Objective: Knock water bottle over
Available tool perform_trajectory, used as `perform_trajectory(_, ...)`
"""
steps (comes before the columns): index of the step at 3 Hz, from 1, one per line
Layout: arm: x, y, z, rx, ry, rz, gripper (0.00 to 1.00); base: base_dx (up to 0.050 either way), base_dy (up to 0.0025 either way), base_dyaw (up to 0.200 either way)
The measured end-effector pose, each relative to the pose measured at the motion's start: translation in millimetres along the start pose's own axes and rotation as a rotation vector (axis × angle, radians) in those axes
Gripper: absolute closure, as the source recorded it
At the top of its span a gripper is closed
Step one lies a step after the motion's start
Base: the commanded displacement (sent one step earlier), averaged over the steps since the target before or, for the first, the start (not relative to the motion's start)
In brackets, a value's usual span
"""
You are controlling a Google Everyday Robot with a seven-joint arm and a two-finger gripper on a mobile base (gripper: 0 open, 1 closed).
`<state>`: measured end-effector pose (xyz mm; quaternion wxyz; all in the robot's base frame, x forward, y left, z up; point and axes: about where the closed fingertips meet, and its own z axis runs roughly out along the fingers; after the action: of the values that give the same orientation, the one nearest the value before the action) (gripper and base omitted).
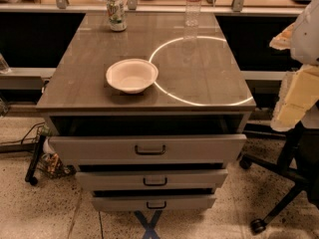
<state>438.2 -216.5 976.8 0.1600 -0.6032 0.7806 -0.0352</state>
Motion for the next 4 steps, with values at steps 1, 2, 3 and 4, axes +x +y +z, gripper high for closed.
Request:
perform_trajectory(1, 0, 0, 0, 0.000, 0.000, 0.000, 0.00, 0.000, 0.00000, 0.000)
perform_trajectory(2, -4, -10, 2, 0.015, -0.023, -0.005, 0.00, 0.000, 0.00000, 0.000)
perform_trajectory(3, -23, -57, 20, 0.061, -0.081, -0.043, 0.00, 0.000, 0.00000, 0.000)
perform_trajectory(4, -64, -167, 82, 0.108, -0.201, -0.041, 0.00, 0.000, 0.00000, 0.000)
